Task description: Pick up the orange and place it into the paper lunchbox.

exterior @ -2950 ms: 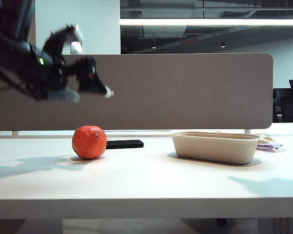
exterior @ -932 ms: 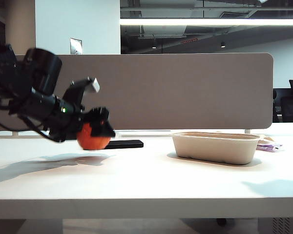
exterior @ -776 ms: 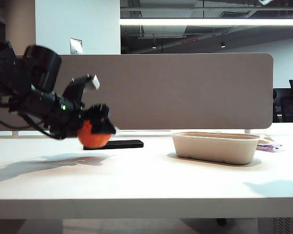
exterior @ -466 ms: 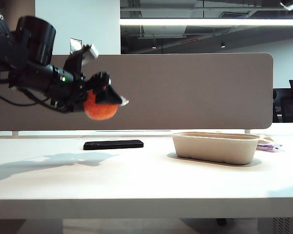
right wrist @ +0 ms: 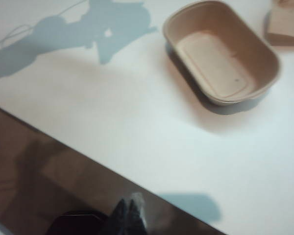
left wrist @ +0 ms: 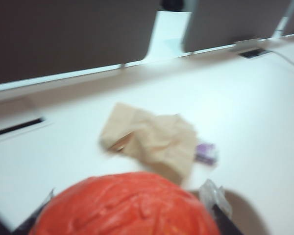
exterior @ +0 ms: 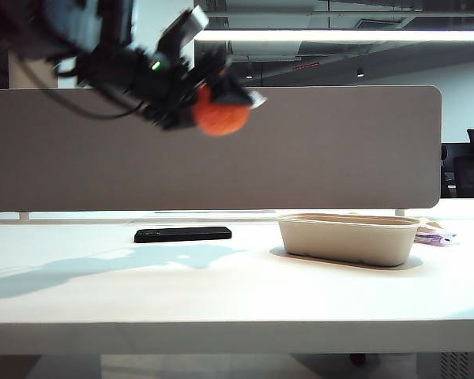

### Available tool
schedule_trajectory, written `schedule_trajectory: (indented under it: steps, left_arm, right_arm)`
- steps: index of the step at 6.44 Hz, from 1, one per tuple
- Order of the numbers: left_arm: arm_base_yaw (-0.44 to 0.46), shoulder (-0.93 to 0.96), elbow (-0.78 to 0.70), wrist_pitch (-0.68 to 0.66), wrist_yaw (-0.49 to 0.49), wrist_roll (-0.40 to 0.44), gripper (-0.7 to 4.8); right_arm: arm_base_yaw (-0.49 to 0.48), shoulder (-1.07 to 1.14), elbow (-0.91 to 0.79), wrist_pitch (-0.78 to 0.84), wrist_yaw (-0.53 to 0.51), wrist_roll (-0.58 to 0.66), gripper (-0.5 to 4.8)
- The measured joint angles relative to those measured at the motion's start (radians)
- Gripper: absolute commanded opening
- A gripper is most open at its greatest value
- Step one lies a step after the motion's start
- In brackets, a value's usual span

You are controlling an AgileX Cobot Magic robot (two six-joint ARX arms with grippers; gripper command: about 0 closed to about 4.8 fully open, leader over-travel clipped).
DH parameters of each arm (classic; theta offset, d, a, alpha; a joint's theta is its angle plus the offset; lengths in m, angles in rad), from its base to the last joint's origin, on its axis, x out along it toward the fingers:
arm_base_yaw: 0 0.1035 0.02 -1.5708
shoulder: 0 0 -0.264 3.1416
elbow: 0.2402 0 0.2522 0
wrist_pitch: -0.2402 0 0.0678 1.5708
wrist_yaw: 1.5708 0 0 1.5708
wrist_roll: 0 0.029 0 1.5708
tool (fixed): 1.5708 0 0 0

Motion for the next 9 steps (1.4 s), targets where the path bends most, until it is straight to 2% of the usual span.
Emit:
schedule_trajectory:
  steps: [1,3,4,9]
  left_arm:
    - [-0.066,0.003,0.084,-0.055,-0.029,0.035,3.26]
    - [-0.126,0.062,0.183,-0.064,-0.055,0.042,3.27]
    - [-0.211,0.255,0.354,-0.083,-0.059,0.042,3.27]
    - [-0.266,0.462,0.378,-0.093,-0.094,0.041,3.27]
  right_arm:
    - [0.000,0.001,0.030,-0.026,0.059,-0.026,-0.06]
    - [0.000,0.000,0.055,-0.032,0.074,-0.031,-0.06]
    - [0.000,-0.001,0.060,-0.035,0.074,-0.031,-0.06]
    - [0.000,-0.001,0.073,-0.054,0.075,-0.031,-0.06]
